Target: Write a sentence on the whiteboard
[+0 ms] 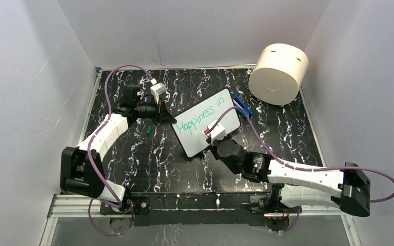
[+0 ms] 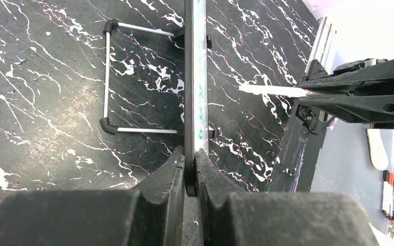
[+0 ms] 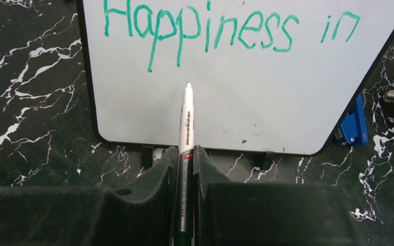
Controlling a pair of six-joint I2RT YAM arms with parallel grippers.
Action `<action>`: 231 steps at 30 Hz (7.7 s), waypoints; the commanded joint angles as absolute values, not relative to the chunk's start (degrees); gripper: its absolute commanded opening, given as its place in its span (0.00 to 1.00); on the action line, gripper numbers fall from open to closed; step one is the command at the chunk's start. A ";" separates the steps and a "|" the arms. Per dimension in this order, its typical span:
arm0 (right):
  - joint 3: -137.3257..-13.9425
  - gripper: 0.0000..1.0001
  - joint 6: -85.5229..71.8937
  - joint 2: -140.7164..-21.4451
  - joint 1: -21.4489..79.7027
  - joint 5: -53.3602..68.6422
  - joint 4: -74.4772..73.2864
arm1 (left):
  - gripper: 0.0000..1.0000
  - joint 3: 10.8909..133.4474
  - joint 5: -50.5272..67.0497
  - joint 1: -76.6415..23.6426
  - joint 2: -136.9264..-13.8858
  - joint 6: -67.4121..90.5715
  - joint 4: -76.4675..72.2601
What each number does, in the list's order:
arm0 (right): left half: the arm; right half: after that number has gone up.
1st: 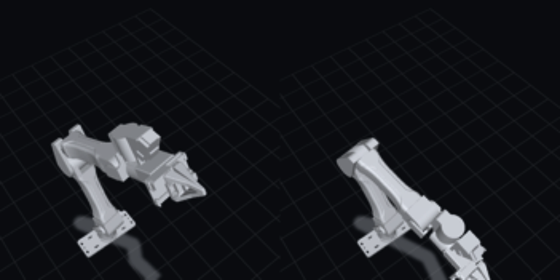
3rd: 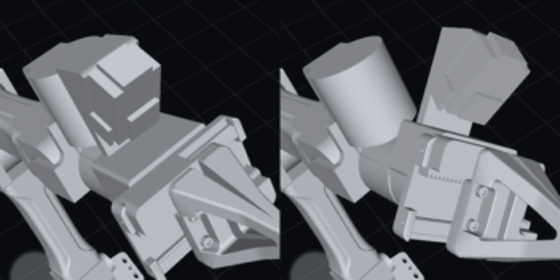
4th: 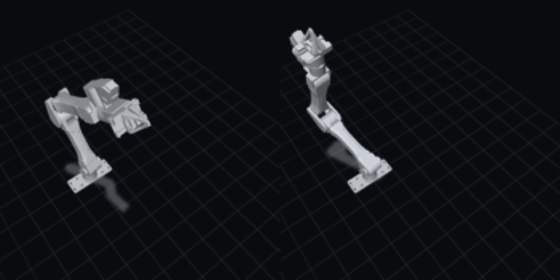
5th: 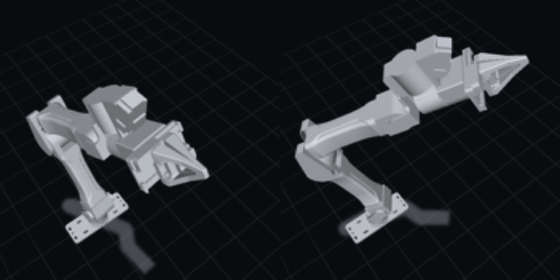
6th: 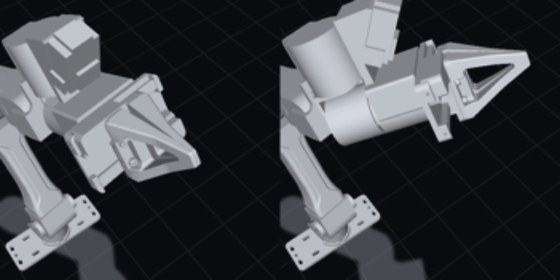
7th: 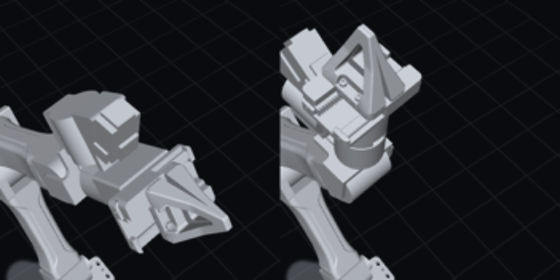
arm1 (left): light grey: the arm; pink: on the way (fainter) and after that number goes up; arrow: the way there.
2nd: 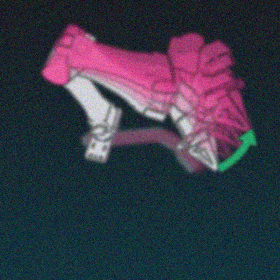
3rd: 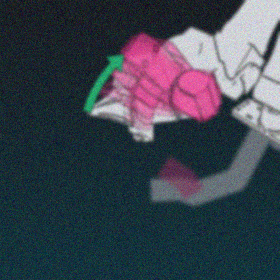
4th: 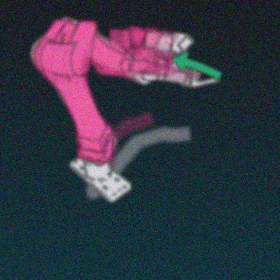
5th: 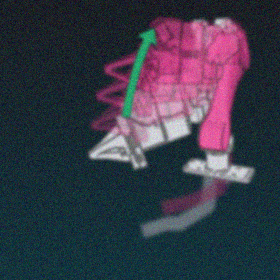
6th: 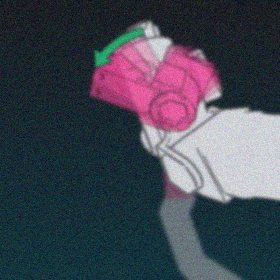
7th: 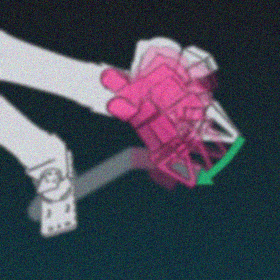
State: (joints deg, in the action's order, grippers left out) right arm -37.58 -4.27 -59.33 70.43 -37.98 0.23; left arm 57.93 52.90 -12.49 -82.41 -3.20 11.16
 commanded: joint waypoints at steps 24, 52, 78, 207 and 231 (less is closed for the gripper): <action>-39.85 0.00 -3.33 -67.75 73.98 -37.70 8.62 | 0.00 57.58 45.28 -12.85 -84.73 -6.06 14.15; -42.91 0.00 -6.04 -70.71 76.73 -39.39 6.05 | 0.00 57.78 45.25 -12.91 -85.20 -6.15 14.15; -44.56 0.00 -7.03 -73.28 77.17 -40.87 5.80 | 0.00 57.67 45.52 -12.92 -85.17 -6.15 14.16; -47.40 0.00 -12.74 -74.07 76.25 -46.26 -5.82 | 0.00 57.81 45.09 -12.92 -85.17 -6.15 14.20; -46.57 0.00 -11.82 -75.36 74.92 -45.38 -1.13 | 0.00 57.62 45.09 -12.92 -85.16 -6.15 14.18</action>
State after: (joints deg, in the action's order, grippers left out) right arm -46.24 -11.84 -75.48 75.11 -44.18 -4.54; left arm 58.59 52.12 -12.56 -83.02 -2.98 10.83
